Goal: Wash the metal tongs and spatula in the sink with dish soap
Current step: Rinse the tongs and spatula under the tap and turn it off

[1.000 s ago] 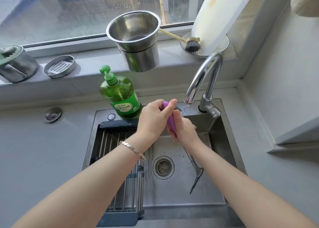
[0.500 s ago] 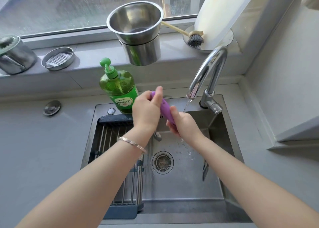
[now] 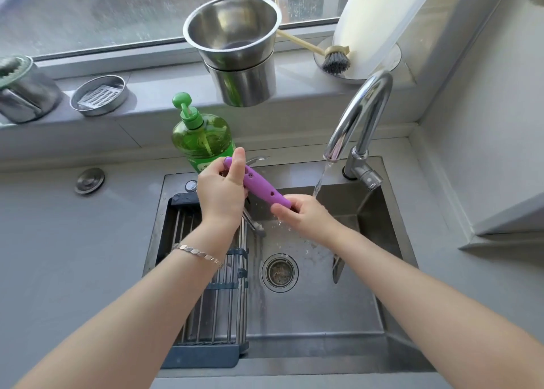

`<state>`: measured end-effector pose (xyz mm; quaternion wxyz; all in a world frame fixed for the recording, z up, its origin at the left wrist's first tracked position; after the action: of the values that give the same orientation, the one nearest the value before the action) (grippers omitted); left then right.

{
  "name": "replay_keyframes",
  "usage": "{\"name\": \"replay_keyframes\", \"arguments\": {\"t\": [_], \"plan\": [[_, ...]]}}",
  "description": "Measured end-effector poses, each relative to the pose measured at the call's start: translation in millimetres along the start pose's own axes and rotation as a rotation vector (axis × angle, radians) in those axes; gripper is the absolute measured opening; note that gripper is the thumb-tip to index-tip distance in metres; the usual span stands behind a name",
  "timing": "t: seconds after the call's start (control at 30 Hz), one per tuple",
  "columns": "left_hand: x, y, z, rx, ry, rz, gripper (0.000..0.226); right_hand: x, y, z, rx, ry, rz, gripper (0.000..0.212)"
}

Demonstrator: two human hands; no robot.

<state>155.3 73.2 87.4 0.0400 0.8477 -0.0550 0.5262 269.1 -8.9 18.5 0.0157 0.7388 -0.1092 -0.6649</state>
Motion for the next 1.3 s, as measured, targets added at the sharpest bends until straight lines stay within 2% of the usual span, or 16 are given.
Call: {"name": "replay_keyframes", "arguments": {"t": [0.2, 0.27, 0.5, 0.7, 0.87, 1.03, 1.13, 1.3], "plan": [[-12.5, -5.9, -1.4, 0.001, 0.021, -0.103, 0.039, 13.6, 9.3, -11.9, -0.067, -0.234, 0.052, 0.015], [-18.7, -8.8, -2.5, 0.013, 0.055, -0.172, 0.040, 17.9, 13.5, -20.6, -0.037, -0.279, 0.086, 0.021], [-21.9, 0.7, 10.1, 0.027, 0.092, -0.235, 0.038, 9.7, 6.9, -32.8, 0.120, -0.166, 0.178, 0.017], [-15.3, -4.2, 6.5, 0.052, 0.093, -0.229, 0.040, 2.7, -0.5, -27.6, 0.060, -0.175, 0.190, 0.026], [-21.8, -5.4, 2.1, 0.023, 0.083, -0.243, 0.040, 3.4, 0.0, -26.9, 0.010, -0.037, 0.187, 0.046], [-31.6, -8.2, -2.5, 0.051, 0.121, -0.324, 0.040, 7.5, 2.9, -26.0, -0.162, -0.172, 0.229, 0.023], [-35.3, -8.6, -2.5, 0.040, 0.107, -0.331, 0.039, 13.0, 7.8, -29.5, -0.235, -0.258, 0.259, 0.020], [-42.6, -4.4, -1.1, 0.059, 0.140, -0.418, 0.037, 10.4, 3.4, -36.6, -0.034, -0.073, 0.212, 0.020]]}}
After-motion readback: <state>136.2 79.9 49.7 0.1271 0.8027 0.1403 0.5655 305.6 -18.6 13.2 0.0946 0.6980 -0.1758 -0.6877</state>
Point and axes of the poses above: each hand's wrist, its own y-axis away from the middle knuckle, its own z-axis out of the palm, x = y × z, the point moved 4 cm from there along -y, towards the middle knuckle, and after that the axes turned 11 degrees about -y, right-handed, at the moved point
